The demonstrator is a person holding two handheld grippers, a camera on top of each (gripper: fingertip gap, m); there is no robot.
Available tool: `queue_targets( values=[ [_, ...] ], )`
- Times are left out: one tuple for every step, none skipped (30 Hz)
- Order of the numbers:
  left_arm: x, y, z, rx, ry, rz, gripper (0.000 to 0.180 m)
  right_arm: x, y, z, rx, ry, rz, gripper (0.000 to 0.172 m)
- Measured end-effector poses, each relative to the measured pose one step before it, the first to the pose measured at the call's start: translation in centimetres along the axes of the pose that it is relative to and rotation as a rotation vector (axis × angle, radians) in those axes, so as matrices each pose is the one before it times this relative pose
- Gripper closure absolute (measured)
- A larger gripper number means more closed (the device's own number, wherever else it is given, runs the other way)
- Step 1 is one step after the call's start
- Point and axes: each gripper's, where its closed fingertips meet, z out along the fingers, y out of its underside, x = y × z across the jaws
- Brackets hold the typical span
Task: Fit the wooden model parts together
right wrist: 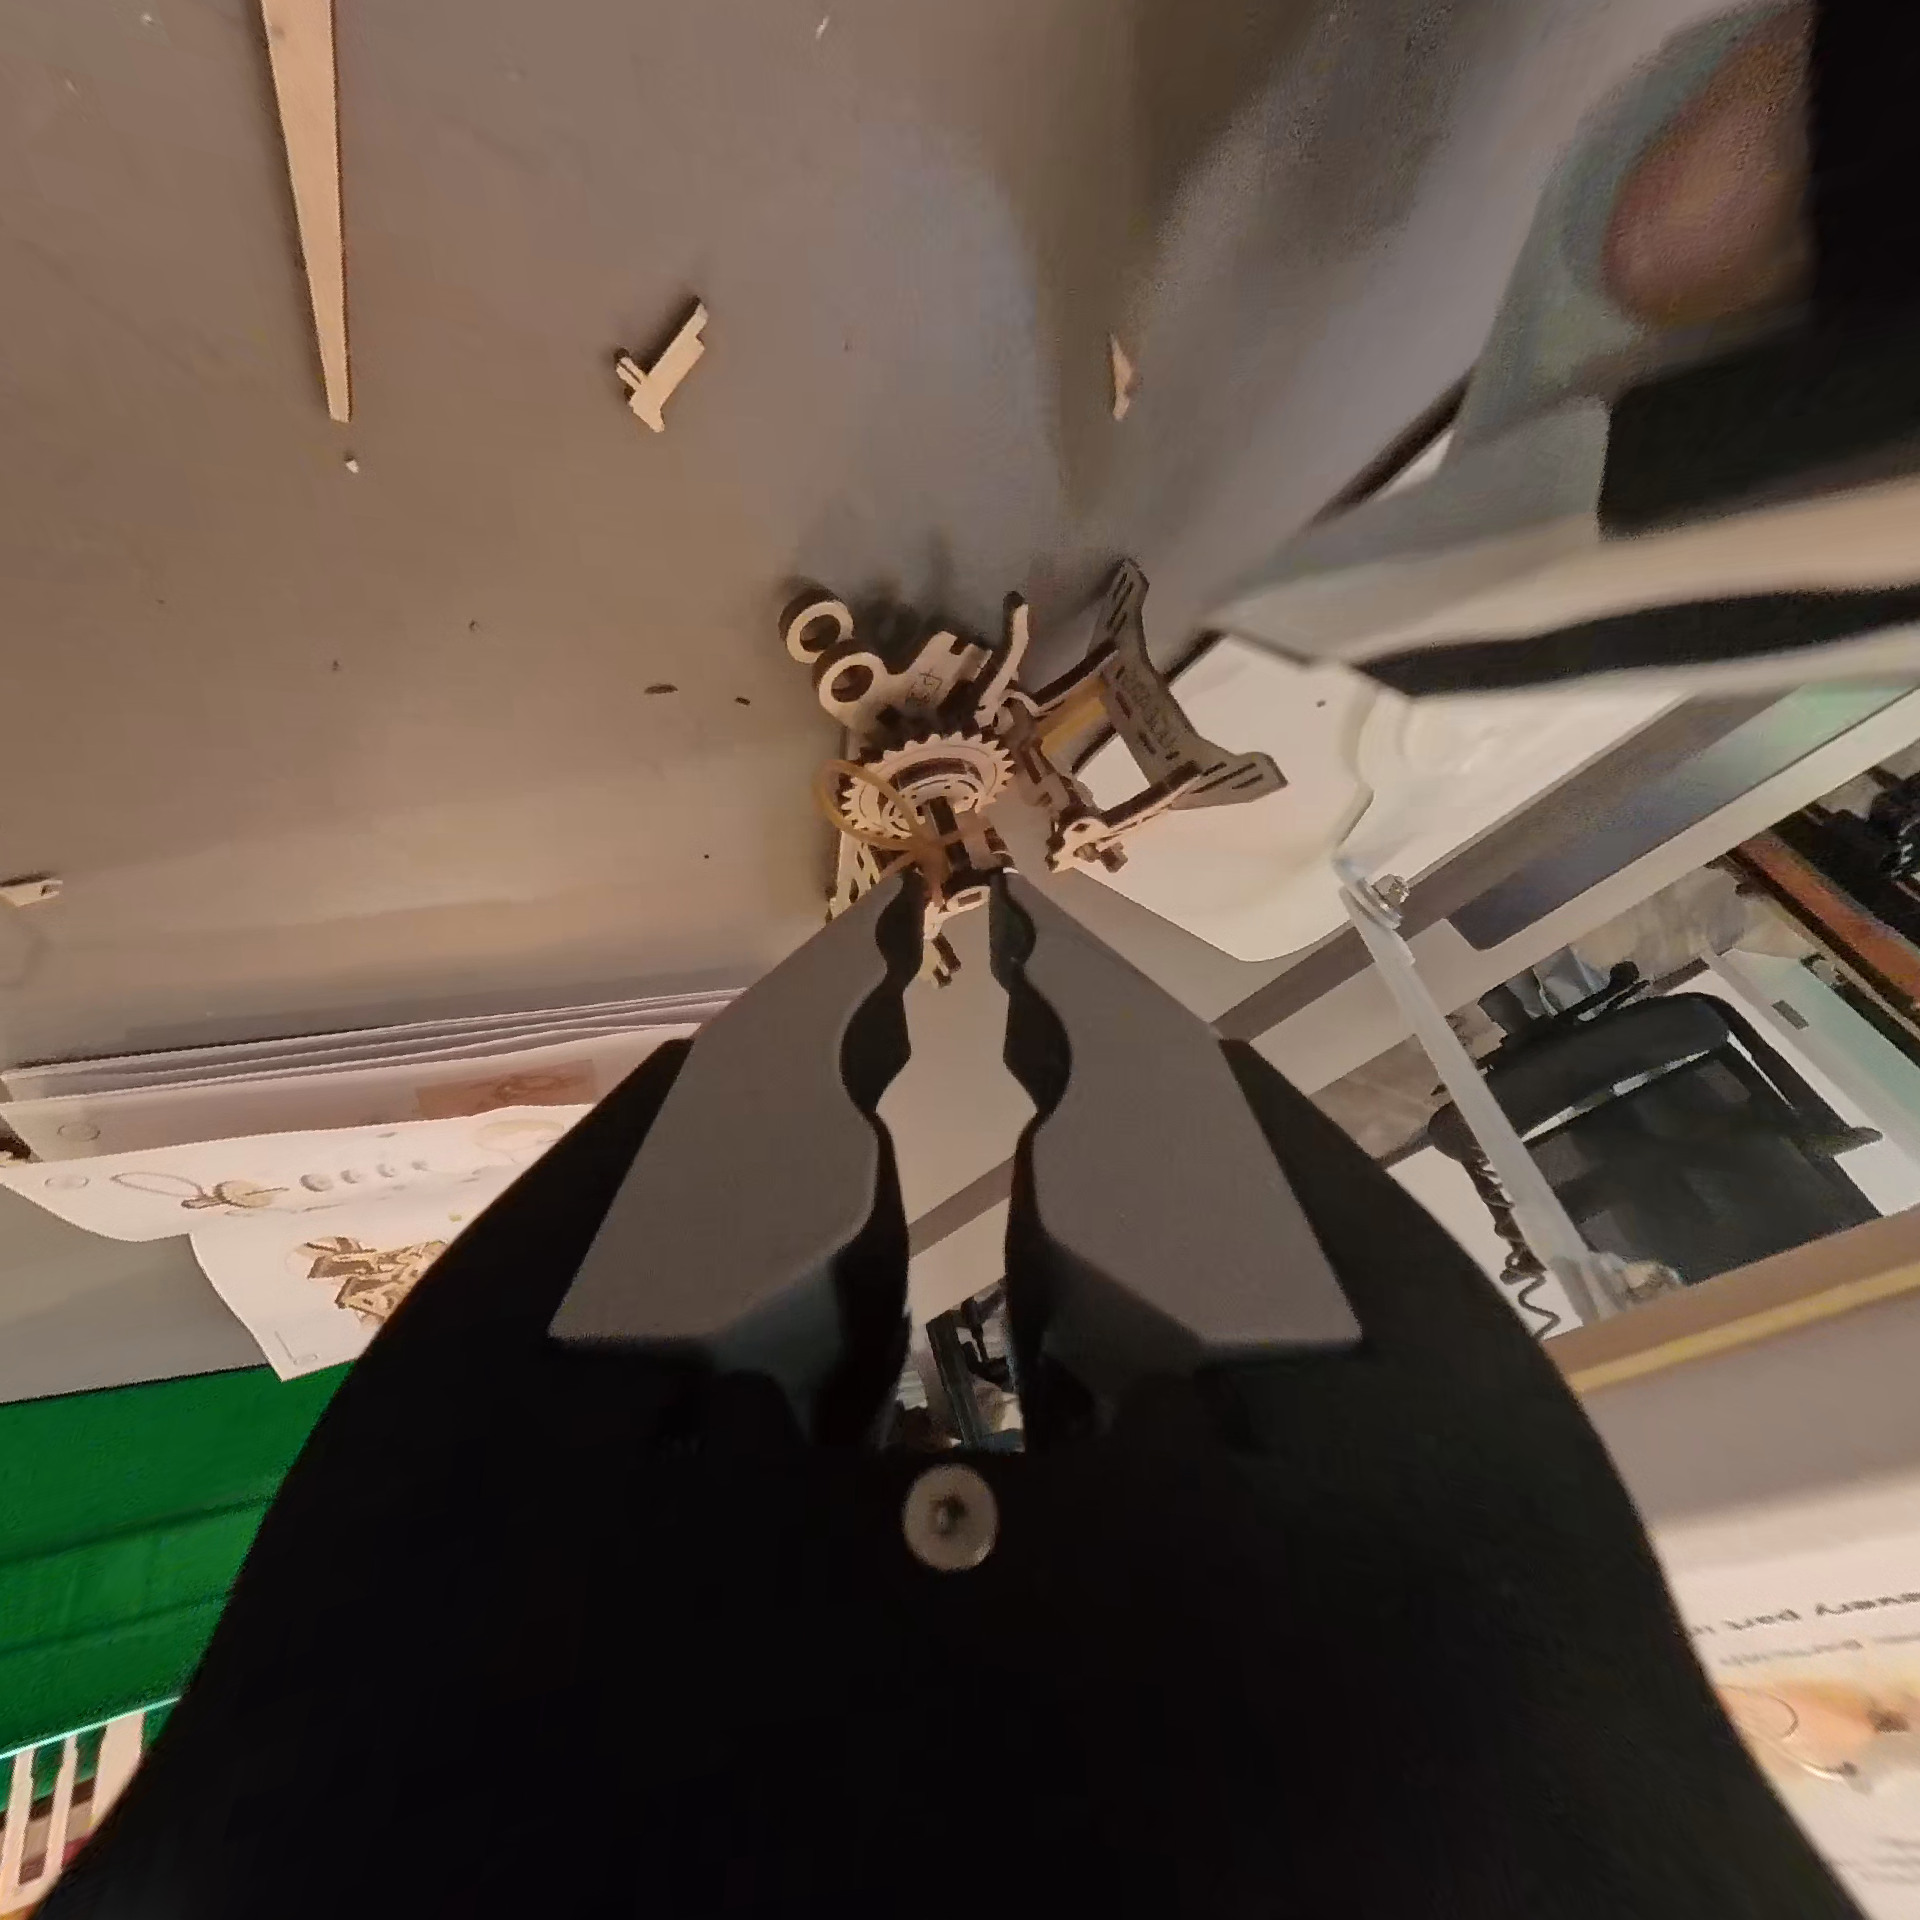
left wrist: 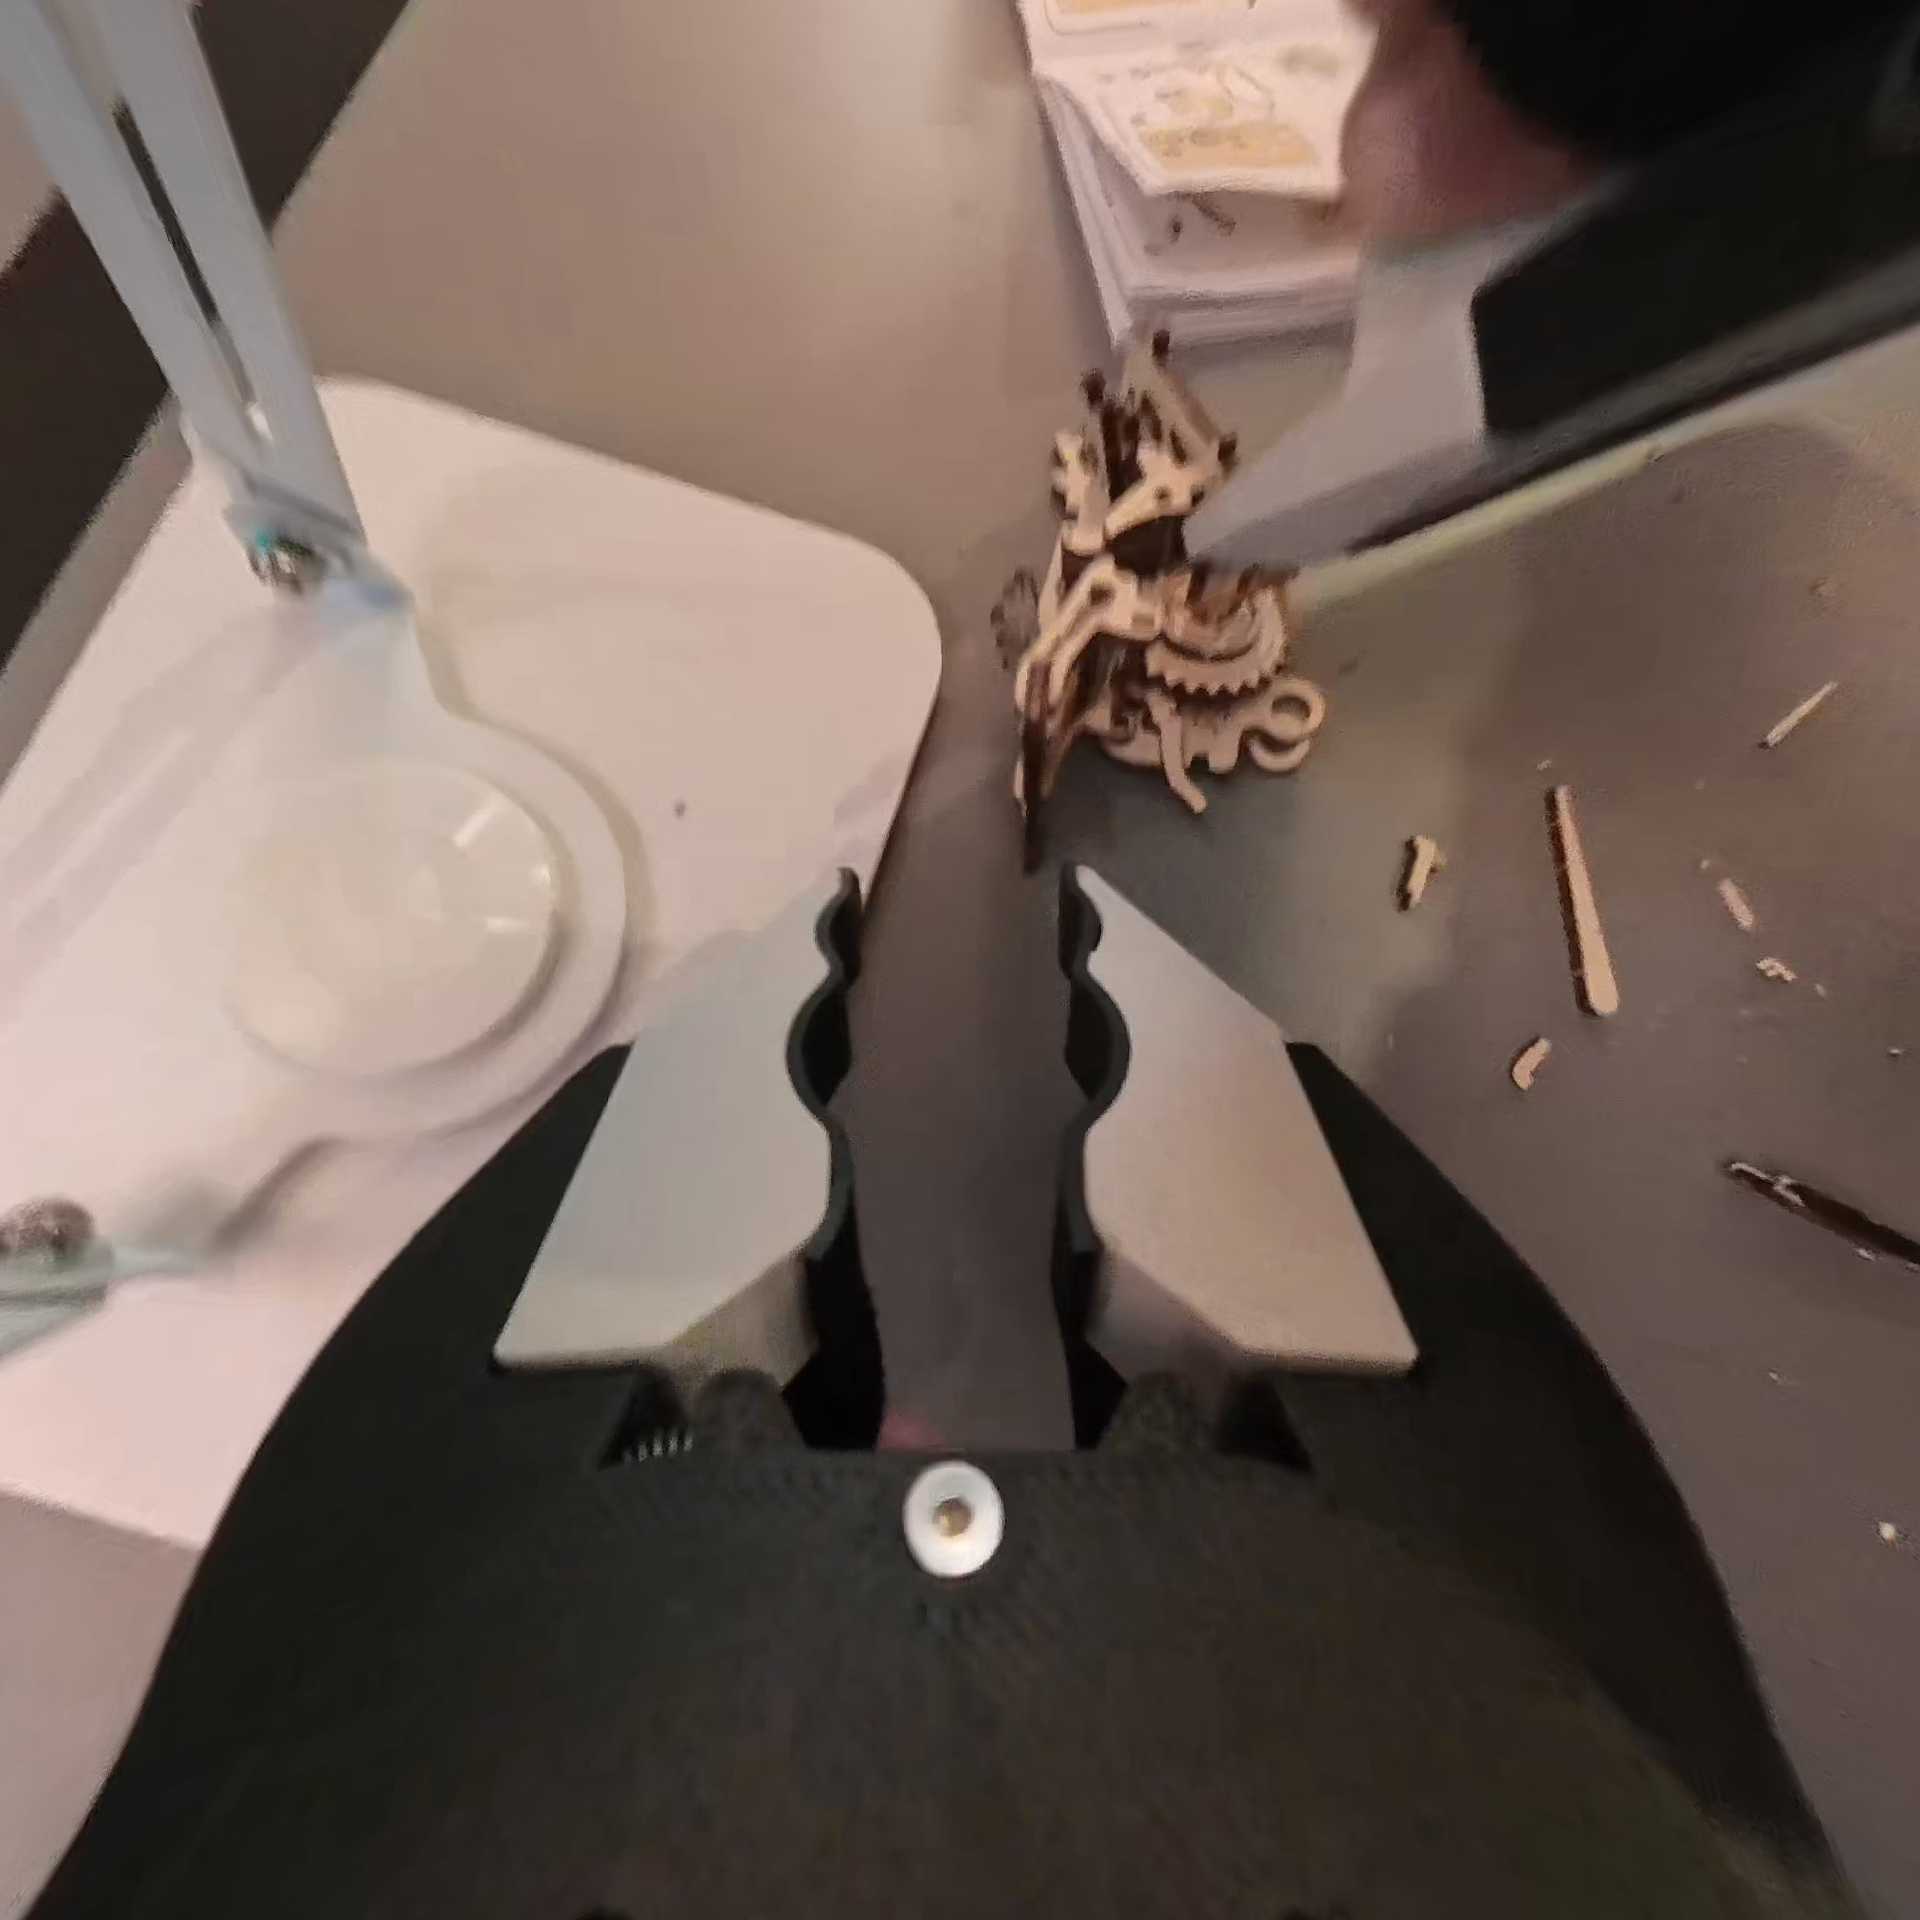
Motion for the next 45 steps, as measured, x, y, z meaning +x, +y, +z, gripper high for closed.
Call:
queue_targets(
  values=[
    [0.322, 0.833, -0.102, -0.0231, -0.0142, -0.0046, 0.143, -0.004, 0.017, 0.009, 0.0036, 0.0026, 0.0067, 0.162],
    [0.303, 0.499, -0.206, -0.0032, -0.0207, -0.0035, 0.142, 0.010, -0.003, 0.009, 0.0054, 0.0024, 0.0074, 0.162],
    [0.493, 0.129, -0.303, 0.0188, -0.0085, -0.0109, 0.146, 0.010, 0.000, 0.011, 0.0064, 0.0025, 0.0080, 0.162],
    [0.935, -0.088, -0.287, 0.0295, 0.0169, -0.0214, 0.151, 0.001, 0.019, 0.014, 0.0070, 0.0030, 0.0063, 0.162],
    [1.101, -0.239, -0.099, 0.0362, 0.0232, -0.0225, 0.153, -0.005, -0.009, -0.006, 0.0080, 0.0027, 0.0069, 0.162],
    [0.932, -0.302, 0.156, 0.0386, 0.0103, -0.0104, 0.154, 0.005, -0.010, -0.003, 0.0073, 0.0034, 0.0075, 0.162],
    [0.687, -0.252, 0.381, 0.0295, -0.0044, -0.0022, 0.153, 0.001, 0.017, 0.000, 0.0061, 0.0048, 0.0060, 0.162],
    [0.407, -0.385, 0.469, 0.0322, -0.0188, 0.0003, 0.150, 0.002, -0.014, 0.000, 0.0068, 0.0049, 0.0072, 0.162],
    [0.417, -0.299, 0.525, 0.0209, -0.0102, -0.0025, 0.145, -0.007, -0.002, -0.010, 0.0079, 0.0040, 0.0094, 0.162],
    [0.104, -0.141, 0.554, 0.0043, -0.0185, -0.0117, 0.141, -0.008, 0.004, 0.001, 0.0077, 0.0033, 0.0086, 0.162],
    [0.072, -0.165, 0.488, 0.0042, -0.0161, -0.0003, 0.139, 0.001, 0.012, 0.008, 0.0062, 0.0031, 0.0069, 0.162],
    [0.100, 0.001, 0.443, -0.0052, -0.0106, 0.0100, 0.136, 0.012, 0.011, 0.009, 0.0050, 0.0029, 0.0064, 0.162],
    [-0.148, 0.206, 0.368, -0.0248, -0.0179, 0.0066, 0.132, -0.003, 0.003, 0.010, 0.0044, 0.0019, 0.0062, 0.162],
    [-0.013, -0.040, 0.272, -0.0083, -0.0068, 0.0072, 0.128, 0.016, 0.001, 0.004, 0.0041, 0.0011, 0.0054, 0.162],
    [0.206, -0.142, 0.222, -0.0002, 0.0088, -0.0010, 0.127, 0.010, -0.010, 0.010, 0.0042, 0.0012, 0.0049, 0.162],
    [0.085, -0.109, 0.217, -0.0028, 0.0009, -0.0086, 0.126, 0.006, -0.010, 0.005, 0.0049, 0.0012, 0.0052, 0.162],
    [-0.001, 0.019, 0.254, -0.0102, -0.0072, -0.0038, 0.125, -0.002, 0.006, -0.005, 0.0050, 0.0013, 0.0052, 0.162],
    [0.000, 0.078, 0.293, -0.0148, -0.0097, 0.0022, 0.123, 0.001, 0.015, 0.008, 0.0046, 0.0020, 0.0042, 0.162],
    [-0.015, 0.114, 0.284, -0.0179, -0.0110, 0.0045, 0.123, -0.005, -0.009, 0.002, 0.0048, 0.0020, 0.0043, 0.162],
    [-0.009, 0.013, 0.274, -0.0118, -0.0119, 0.0051, 0.124, 0.004, -0.013, -0.003, 0.0046, 0.0011, 0.0045, 0.162],
    [0.165, -0.040, 0.267, -0.0094, -0.0041, 0.0093, 0.127, -0.010, -0.003, -0.013, 0.0040, -0.0001, 0.0024, 0.162],
    [-0.058, 0.032, 0.264, -0.0134, -0.0171, 0.0043, 0.127, -0.024, -0.011, -0.023, 0.0031, -0.0005, 0.0002, 0.162],
    [-0.254, -0.024, 0.173, -0.0078, -0.0225, 0.0015, 0.131, -0.021, 0.008, -0.017, 0.0014, 0.0000, -0.0005, 0.162],
    [-0.139, -0.092, 0.092, 0.0005, -0.0078, -0.0050, 0.131, -0.007, 0.042, 0.013, -0.0007, 0.0012, -0.0004, 0.162],
    [-0.050, -0.080, 0.044, 0.0013, 0.0030, -0.0076, 0.132, 0.007, 0.053, 0.004, 0.0009, 0.0022, 0.0013, 0.162],
    [-0.007, -0.040, 0.001, 0.0013, 0.0042, -0.0032, 0.133, -0.019, 0.017, -0.001, 0.0050, 0.0012, 0.0055, 0.162],
    [0.023, 0.001, -0.002, 0.0002, 0.0019, 0.0017, 0.134, -0.030, 0.016, -0.010, 0.0064, -0.0001, 0.0080, 0.162],
    [0.055, -0.014, -0.003, 0.0008, -0.0001, 0.0066, 0.134, -0.072, 0.020, -0.029, 0.0053, -0.0001, 0.0079, 0.162],
    [0.019, -0.016, -0.003, 0.0010, -0.0038, 0.0074, 0.134, -0.063, 0.017, -0.047, 0.0047, 0.0027, 0.0086, 0.162],
    [0.023, -0.026, -0.014, 0.0016, -0.0045, 0.0081, 0.134, -0.065, 0.037, -0.029, 0.0030, 0.0060, 0.0116, 0.162],
    [0.044, -0.025, -0.016, 0.0016, -0.0039, 0.0095, 0.134, -0.083, 0.047, -0.048, 0.0027, 0.0082, 0.0131, 0.162],
    [0.055, -0.042, -0.024, 0.0025, -0.0052, 0.0128, 0.134, -0.071, 0.034, -0.067, 0.0037, 0.0115, 0.0142, 0.162],
    [-0.016, -0.128, -0.072, 0.0100, -0.0101, 0.0140, 0.135, -0.032, 0.110, -0.101, 0.0006, 0.0160, 0.0171, 0.162],
    [0.000, -0.154, -0.107, 0.0122, -0.0055, 0.0085, 0.135, -0.049, 0.133, -0.134, 0.0004, 0.0175, 0.0175, 0.162],
    [0.103, -0.096, -0.074, 0.0083, 0.0058, 0.0036, 0.135, -0.099, 0.072, -0.163, 0.0047, 0.0172, 0.0159, 0.162],
    [0.102, -0.092, -0.068, 0.0074, 0.0090, 0.0014, 0.135, -0.110, 0.058, -0.150, 0.0053, 0.0184, 0.0185, 0.162],
    [0.073, -0.091, -0.076, 0.0081, 0.0077, 0.0016, 0.136, -0.098, 0.081, -0.159, 0.0033, 0.0203, 0.0213, 0.162],
    [0.020, -0.058, -0.090, 0.0057, 0.0051, -0.0023, 0.141, -0.083, 0.109, -0.192, 0.0037, 0.0221, 0.0214, 0.162],
    [0.180, -0.102, -0.079, 0.0092, 0.0132, 0.0033, 0.142, -0.139, 0.142, -0.247, 0.0052, 0.0182, 0.0218, 0.162],
    [0.215, -0.133, -0.088, 0.0101, 0.0105, 0.0111, 0.143, -0.158, 0.159, -0.292, 0.0073, 0.0158, 0.0245, 0.162],
    [0.037, 0.018, -0.030, 0.0003, -0.0014, 0.0051, 0.143, -0.065, 0.141, -0.317, 0.0098, 0.0171, 0.0302, 0.162],
    [0.088, 0.058, 0.023, -0.0039, -0.0003, 0.0076, 0.142, -0.073, 0.191, -0.286, 0.0068, 0.0150, 0.0304, 0.162],
    [0.161, 0.055, 0.036, -0.0037, 0.0035, 0.0117, 0.142, -0.129, 0.239, -0.261, 0.0019, 0.0134, 0.0226, 0.162],
    [0.135, -0.026, -0.004, 0.0019, 0.0010, 0.0120, 0.142, -0.173, 0.149, -0.240, 0.0028, 0.0150, 0.0127, 0.162],
    [0.172, 0.000, -0.003, -0.0002, 0.0026, 0.0126, 0.142, -0.234, 0.024, -0.226, 0.0061, 0.0140, 0.0099, 0.162]
  ],
)
